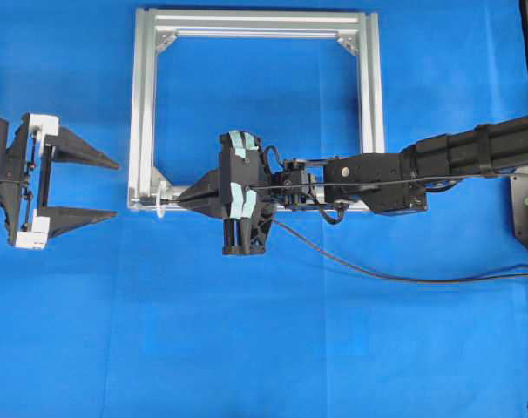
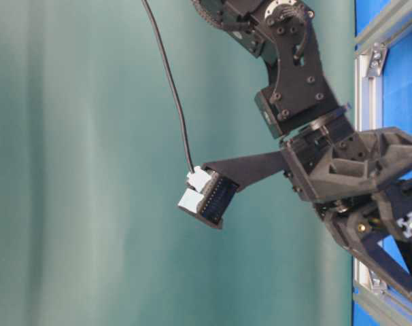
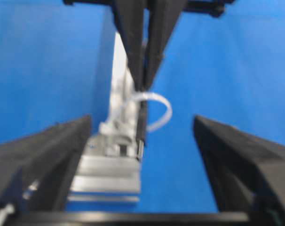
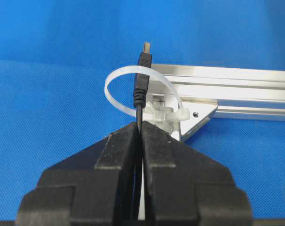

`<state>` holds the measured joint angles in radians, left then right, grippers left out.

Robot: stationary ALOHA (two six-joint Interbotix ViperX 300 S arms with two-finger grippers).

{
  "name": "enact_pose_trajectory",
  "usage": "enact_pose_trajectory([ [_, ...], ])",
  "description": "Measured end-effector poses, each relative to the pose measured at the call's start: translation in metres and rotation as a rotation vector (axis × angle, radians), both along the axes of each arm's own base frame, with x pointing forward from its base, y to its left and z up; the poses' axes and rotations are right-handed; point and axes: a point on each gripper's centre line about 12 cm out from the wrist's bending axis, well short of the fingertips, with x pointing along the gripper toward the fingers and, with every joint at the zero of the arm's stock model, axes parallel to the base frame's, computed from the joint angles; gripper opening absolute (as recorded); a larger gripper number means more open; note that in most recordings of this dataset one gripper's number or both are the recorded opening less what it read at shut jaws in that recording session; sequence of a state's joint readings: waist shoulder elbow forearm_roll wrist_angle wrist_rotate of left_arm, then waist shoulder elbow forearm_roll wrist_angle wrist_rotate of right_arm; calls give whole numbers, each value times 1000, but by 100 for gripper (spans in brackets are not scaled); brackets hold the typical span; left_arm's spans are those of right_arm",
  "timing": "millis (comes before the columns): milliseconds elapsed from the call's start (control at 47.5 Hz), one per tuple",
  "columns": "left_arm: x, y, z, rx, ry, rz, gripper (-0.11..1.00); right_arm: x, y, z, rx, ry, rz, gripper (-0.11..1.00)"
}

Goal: Insert the wire through the string loop located on the left side.
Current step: 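Move the left gripper over the loop and grasp the protruding plug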

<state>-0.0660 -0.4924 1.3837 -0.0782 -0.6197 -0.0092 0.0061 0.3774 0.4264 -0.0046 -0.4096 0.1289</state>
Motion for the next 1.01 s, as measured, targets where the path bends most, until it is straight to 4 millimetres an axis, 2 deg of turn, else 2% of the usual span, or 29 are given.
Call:
enact_pose_trajectory([
  [231,2,0,-2,1,9,-2,88,0,0,0,0,0,0,0],
  [379,11,-1,-7,3,43,-3,88,0,0,1,0,-2,0,0],
  [757,43,-3,-45,15,200,-2,87,0,0,1,-1,-2,1,0],
  [1009,45,-3,-46,15,196,-2,87,0,-1,0,1,0,-2,0],
])
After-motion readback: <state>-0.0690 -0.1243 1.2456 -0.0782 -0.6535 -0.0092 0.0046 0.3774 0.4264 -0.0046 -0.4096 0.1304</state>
